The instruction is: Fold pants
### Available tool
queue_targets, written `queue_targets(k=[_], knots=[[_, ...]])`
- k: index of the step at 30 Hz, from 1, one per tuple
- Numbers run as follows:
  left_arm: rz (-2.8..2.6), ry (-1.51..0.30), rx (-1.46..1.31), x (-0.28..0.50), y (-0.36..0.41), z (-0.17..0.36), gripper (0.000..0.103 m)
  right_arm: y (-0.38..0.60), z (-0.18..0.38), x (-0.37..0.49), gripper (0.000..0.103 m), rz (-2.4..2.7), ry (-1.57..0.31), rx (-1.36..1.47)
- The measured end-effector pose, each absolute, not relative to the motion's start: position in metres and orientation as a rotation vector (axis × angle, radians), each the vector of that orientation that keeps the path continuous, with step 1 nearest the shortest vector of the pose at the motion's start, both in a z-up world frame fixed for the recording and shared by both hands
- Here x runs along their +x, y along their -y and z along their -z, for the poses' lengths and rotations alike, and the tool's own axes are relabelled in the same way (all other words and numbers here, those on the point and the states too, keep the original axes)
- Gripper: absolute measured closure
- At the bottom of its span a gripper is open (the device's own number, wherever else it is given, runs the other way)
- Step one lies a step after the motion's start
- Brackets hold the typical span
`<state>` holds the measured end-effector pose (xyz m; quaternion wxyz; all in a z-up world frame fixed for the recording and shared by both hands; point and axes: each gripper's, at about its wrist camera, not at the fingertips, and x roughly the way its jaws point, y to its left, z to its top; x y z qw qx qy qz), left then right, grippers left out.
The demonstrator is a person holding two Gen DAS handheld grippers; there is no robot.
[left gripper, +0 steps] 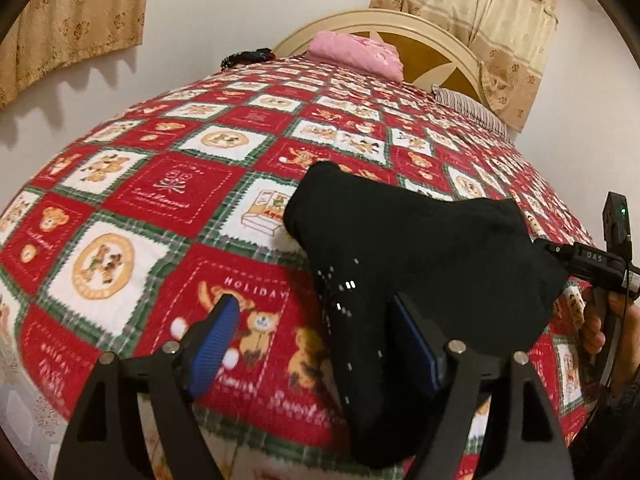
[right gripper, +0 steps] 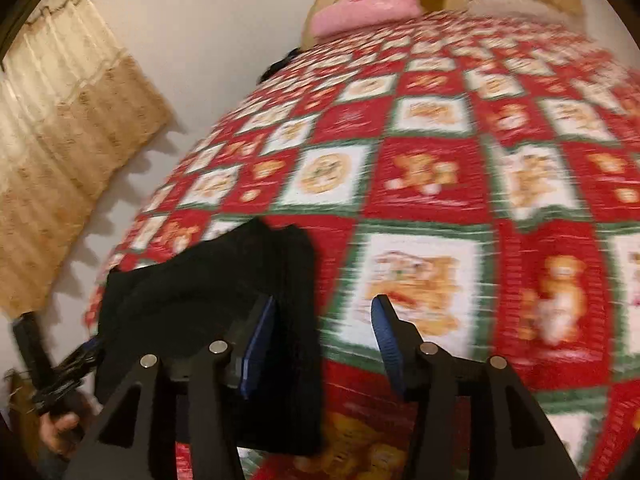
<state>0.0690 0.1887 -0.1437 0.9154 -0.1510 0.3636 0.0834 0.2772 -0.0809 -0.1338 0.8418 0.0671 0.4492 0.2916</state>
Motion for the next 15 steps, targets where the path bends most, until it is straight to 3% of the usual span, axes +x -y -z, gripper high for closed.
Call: queue_targets(k=[15], knots=[[-0.179,-0.685,-0.255,0.025,-0.154,0.107,0.023,0.114,0.109,0.213,0.05,-0.576,-0.888,0.165]])
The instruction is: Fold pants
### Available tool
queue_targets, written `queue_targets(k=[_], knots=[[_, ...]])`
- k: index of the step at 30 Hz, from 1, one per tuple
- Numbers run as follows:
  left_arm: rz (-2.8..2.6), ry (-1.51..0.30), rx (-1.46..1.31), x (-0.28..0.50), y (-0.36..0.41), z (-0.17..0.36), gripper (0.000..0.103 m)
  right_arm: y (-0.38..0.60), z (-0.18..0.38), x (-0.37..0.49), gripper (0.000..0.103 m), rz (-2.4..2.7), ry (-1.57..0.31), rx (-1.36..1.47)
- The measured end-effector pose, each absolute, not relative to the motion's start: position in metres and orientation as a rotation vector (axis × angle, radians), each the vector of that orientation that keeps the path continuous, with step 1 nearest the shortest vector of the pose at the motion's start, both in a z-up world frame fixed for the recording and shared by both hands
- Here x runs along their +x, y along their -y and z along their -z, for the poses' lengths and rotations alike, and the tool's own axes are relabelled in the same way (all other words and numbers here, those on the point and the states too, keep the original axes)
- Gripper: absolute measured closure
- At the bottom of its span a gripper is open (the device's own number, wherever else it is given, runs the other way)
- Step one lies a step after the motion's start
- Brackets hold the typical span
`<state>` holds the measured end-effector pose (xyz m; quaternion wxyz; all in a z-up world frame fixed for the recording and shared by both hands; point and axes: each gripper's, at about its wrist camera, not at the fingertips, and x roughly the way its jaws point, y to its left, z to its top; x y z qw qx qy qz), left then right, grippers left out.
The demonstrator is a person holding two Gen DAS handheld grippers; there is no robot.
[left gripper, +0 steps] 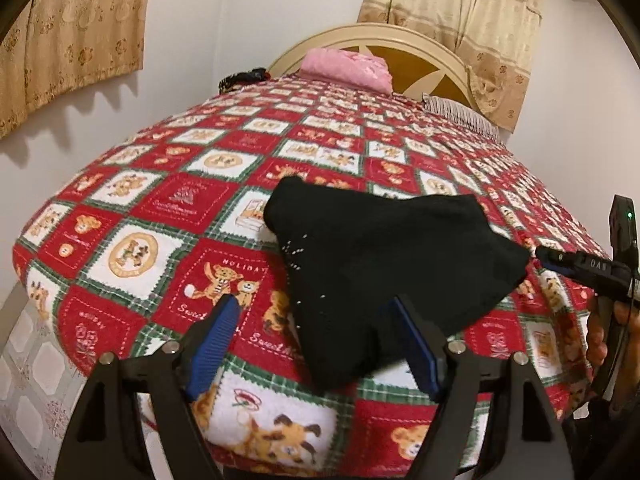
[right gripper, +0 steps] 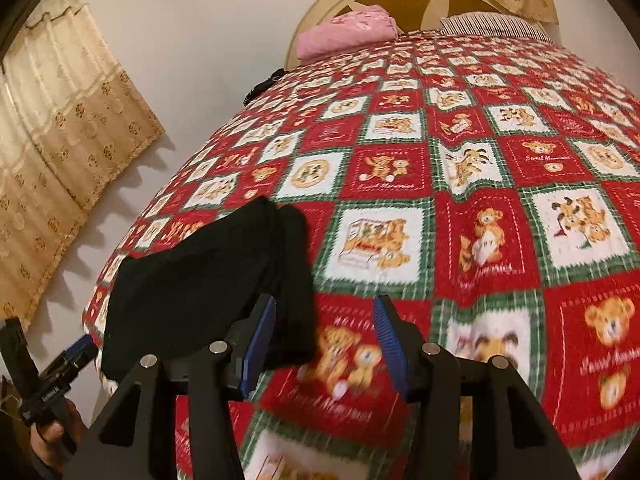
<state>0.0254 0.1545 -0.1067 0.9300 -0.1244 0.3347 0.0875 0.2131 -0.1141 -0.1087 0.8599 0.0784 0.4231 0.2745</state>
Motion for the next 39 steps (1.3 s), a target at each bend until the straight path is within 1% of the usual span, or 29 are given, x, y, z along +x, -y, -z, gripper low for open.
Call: queue_targets(k=[2,5,7,9,10,12,17,22,39], knots=[[-0.178,-0.657,-0.249,0.018,-0.15,0.097,0.023,0.113,0.102,0.199,0.05,-0.574,-0.873,0.141],[-0.176,-0.611,-0.235,0.008,-0.142,0.08,0.017,0.107,0.08,0.167,0.05,-0.579,-0.808,0.078],[-0.173,-0.576,-0.224,0.002,-0.136,0.069,0.013,0.103,0.062,0.139,0.049,-0.581,-0.733,0.02],[-0.171,-0.544,-0.214,-0.005,-0.13,0.057,0.012,0.101,0.044,0.112,0.044,-0.588,-0.667,-0.025],[-0.164,-0.521,-0.209,-0.009,-0.125,0.051,0.011,0.102,0.035,0.098,0.044,-0.593,-0.63,-0.044],[-0.163,-0.492,-0.199,-0.015,-0.119,0.042,0.003,0.104,0.022,0.076,0.039,-0.603,-0.574,-0.071],[-0.15,-0.433,-0.176,-0.028,-0.105,0.023,0.001,0.116,-0.005,0.035,0.036,-0.598,-0.462,-0.109],[-0.144,-0.416,-0.154,-0.033,-0.094,0.019,0.0,0.126,-0.011,0.014,0.036,-0.588,-0.406,-0.107],[-0.149,-0.435,-0.139,-0.035,-0.086,0.022,0.0,0.136,-0.014,0.0,0.035,-0.566,-0.354,-0.115]])
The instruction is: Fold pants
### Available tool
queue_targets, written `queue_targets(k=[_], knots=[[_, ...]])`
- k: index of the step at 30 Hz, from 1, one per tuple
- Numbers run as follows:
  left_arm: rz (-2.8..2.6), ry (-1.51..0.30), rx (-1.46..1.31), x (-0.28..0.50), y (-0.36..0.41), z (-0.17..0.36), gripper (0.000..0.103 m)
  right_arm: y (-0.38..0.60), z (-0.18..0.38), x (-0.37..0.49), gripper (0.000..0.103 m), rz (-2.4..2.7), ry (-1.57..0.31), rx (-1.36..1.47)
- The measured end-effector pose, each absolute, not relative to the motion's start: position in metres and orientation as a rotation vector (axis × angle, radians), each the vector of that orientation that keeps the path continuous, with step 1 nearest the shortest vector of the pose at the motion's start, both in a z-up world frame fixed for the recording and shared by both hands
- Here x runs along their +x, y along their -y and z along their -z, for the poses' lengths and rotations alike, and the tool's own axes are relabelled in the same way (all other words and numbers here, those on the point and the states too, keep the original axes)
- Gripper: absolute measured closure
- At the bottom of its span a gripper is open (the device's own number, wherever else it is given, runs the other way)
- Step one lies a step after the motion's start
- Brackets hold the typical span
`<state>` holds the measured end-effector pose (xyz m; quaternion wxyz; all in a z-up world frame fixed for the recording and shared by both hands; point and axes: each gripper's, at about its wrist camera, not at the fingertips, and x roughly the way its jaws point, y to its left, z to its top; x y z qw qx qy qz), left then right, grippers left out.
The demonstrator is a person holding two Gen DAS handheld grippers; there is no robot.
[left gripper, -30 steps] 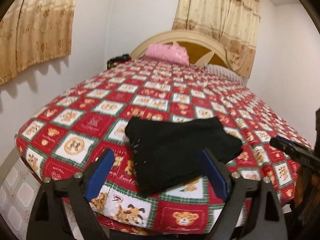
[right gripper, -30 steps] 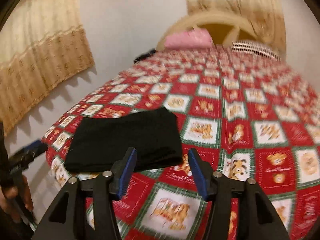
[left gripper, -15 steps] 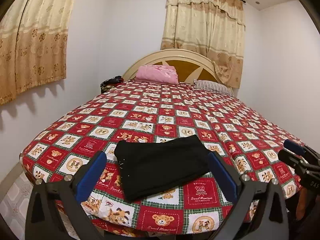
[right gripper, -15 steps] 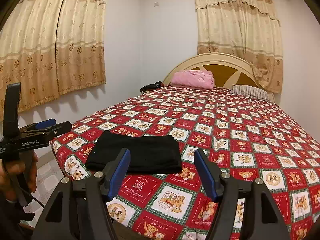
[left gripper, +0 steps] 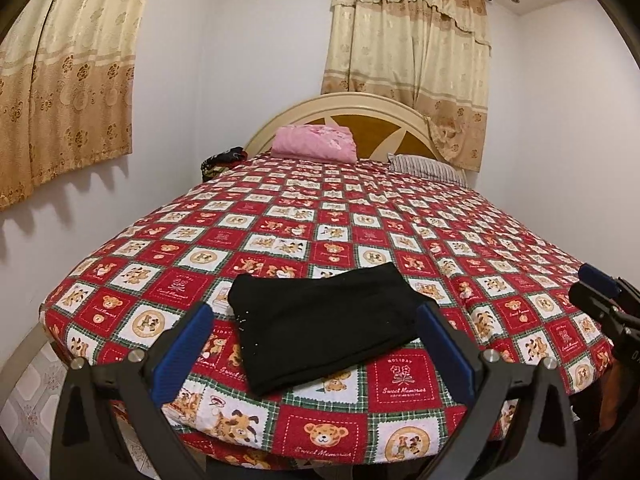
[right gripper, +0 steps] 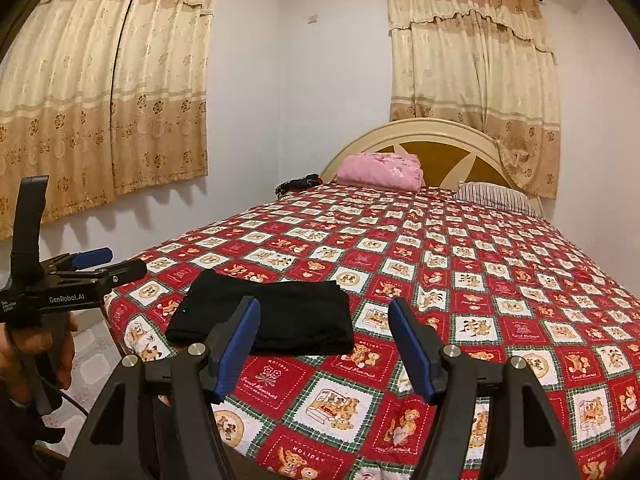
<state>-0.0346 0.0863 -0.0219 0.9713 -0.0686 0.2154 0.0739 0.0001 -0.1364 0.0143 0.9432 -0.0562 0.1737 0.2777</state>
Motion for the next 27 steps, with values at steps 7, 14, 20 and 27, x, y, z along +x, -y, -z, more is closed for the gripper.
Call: queue_targets(k=[7,14,20,27], knots=[[-0.149,-0.435,-0.125,-0.0345,-0.0851,0.0218,0.0,0.1387,-0.0189,-0.0049,0.035,-0.561,-0.327,-0.114],[-0.149,-0.434,-0.125,-0.0348,-0.0831,0.0216,0.0,0.142,-0.0232,-0.0077,0.035,-0.563,-0.302,-0.106],[-0.171,-0.446,-0.104,-0.0334,-0.0815,0.0206,0.0,0.1401,-0.0223,-0.0073,0.035,-0.562,-0.303,-0.122],[-0.172,-0.444,-0.084,-0.0327,-0.0779,0.0193,0.0,0.1398,-0.0213,-0.0086,0.035,-0.558,-0.296,-0.132]])
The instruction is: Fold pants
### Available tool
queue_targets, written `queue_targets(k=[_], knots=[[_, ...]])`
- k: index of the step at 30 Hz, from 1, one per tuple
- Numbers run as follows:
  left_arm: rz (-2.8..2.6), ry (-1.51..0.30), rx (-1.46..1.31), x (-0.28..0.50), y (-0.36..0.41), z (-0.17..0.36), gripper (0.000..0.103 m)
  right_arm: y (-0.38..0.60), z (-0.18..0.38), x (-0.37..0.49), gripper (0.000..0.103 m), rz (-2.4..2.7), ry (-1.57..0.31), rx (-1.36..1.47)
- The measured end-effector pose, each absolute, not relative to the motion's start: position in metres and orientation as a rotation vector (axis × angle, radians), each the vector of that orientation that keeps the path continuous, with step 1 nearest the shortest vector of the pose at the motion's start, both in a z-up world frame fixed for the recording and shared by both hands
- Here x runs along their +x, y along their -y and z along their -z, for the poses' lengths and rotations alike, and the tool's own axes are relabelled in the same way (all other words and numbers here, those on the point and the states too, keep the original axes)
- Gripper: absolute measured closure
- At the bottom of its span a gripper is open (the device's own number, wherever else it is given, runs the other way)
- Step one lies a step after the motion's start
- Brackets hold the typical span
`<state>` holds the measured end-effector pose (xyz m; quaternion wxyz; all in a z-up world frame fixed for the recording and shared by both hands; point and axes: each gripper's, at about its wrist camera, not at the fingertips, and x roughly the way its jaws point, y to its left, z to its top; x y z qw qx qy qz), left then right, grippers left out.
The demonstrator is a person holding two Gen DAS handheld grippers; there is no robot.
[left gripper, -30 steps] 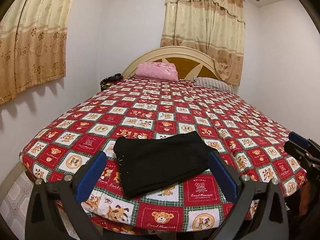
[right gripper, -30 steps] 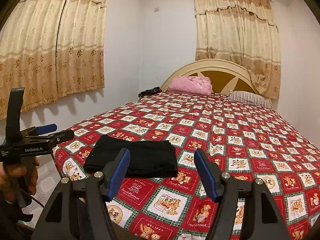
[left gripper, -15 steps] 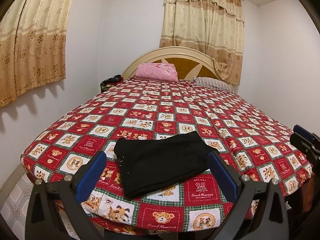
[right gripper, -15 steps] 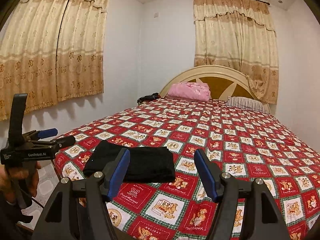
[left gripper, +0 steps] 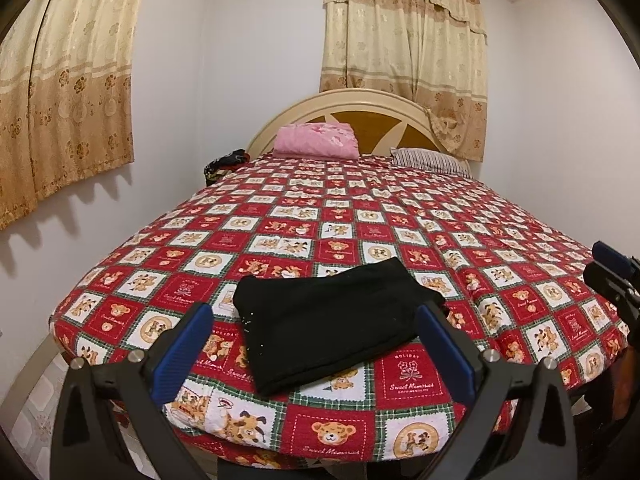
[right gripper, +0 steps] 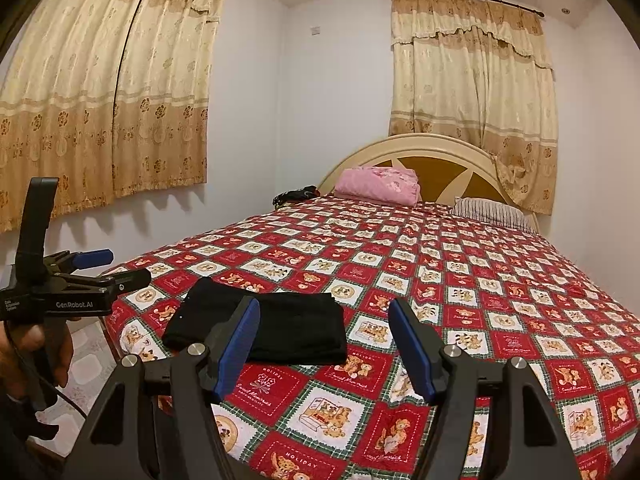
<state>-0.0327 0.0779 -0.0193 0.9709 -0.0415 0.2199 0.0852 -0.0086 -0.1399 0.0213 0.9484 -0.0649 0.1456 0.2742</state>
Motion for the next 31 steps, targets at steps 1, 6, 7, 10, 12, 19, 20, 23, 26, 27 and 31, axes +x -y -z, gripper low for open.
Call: queue_targets(k=[1,6,7,10,12,19,20,23,26,27,31], knots=[[-0.171,-0.442,-0.083,-0.033,-0.077,0.02,0.0,0.14,-0.021,-0.009,0.035,-0.558,-0.296,-0.132],[-0.149,-0.435,-0.115,-0.034,-0.079,0.019,0.0,0.14,-0.021,-0.009,0.035,-0.557,-0.293,-0.135],[-0.151,-0.437,-0.119,-0.034,-0.079,0.019,0.0,0.14,-0.021,-0.009,0.035,-0.557,-0.292,-0.138],[-0.162,-0.442,-0.114,-0.033,-0.079,0.02,0.0,0.139,-0.021,-0.01,0.035,-0.556,-0.288,-0.143],[-0.168,-0.445,-0.118,-0.032,-0.08,0.021,0.0,0.138,-0.019,-0.009,0.035,-0.554,-0.288,-0.148],[-0.142,-0.469,-0.164,-0.028,-0.084,0.027,0.0,0.135,-0.018,-0.01,0.035,-0.552,-0.286,-0.161],[-0.154,-0.468,-0.169,-0.028,-0.085,0.027,0.0,0.135,-0.018,-0.01,0.035,-0.554,-0.284,-0.163],[-0.146,-0.472,-0.183,-0.029,-0.088,0.03,0.0,0.134,-0.017,-0.01,0.035,-0.556,-0.286,-0.168],[-0.147,-0.474,-0.171,-0.028,-0.088,0.033,0.0,0.132,-0.014,-0.008,0.035,-0.546,-0.295,-0.18],[-0.147,-0.475,-0.165,-0.027,-0.087,0.034,0.0,0.132,-0.013,-0.007,0.035,-0.542,-0.301,-0.183],[-0.138,-0.483,-0.152,-0.025,-0.085,0.036,0.0,0.132,-0.011,-0.005,0.035,-0.537,-0.316,-0.176]])
